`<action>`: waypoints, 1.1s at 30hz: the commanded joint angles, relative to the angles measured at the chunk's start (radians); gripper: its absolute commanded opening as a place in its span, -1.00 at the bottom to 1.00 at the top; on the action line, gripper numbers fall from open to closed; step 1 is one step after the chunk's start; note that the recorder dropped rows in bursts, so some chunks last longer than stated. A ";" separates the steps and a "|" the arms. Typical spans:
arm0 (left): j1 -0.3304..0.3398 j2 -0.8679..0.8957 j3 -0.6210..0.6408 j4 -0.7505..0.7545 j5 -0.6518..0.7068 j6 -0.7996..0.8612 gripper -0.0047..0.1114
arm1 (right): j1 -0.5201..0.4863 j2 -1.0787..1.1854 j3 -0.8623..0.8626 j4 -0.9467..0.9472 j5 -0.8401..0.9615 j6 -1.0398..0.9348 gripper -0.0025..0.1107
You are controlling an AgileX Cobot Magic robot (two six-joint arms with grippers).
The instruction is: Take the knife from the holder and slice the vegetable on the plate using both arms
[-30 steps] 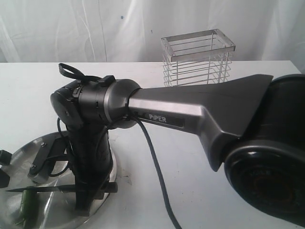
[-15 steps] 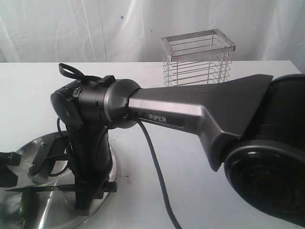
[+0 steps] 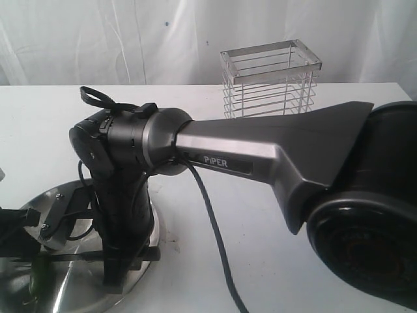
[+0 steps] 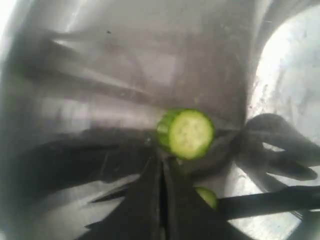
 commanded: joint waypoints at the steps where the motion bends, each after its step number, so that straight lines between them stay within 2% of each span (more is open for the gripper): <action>1: -0.005 -0.075 -0.032 -0.003 0.061 -0.002 -0.92 | 0.000 -0.016 -0.001 0.002 0.004 -0.007 -0.96; 10: -0.005 -0.219 -0.044 0.008 0.126 -0.026 -0.92 | 0.000 -0.016 -0.001 -0.015 0.071 -0.004 -0.96; 21: -0.005 -0.219 0.042 0.007 0.138 -0.050 -0.92 | 0.000 -0.016 -0.001 -0.023 0.071 -0.003 -0.96; 29: -0.006 -0.197 0.067 -0.076 0.138 0.033 -0.92 | 0.000 -0.016 -0.001 -0.023 0.071 -0.003 -0.96; 32: -0.035 -0.173 0.077 -0.115 0.116 0.082 -0.92 | 0.000 -0.016 -0.001 -0.023 0.068 -0.003 -0.96; 33: -0.074 -0.167 0.077 -0.115 0.090 0.090 -0.92 | 0.000 -0.016 -0.001 -0.023 0.068 -0.003 -0.96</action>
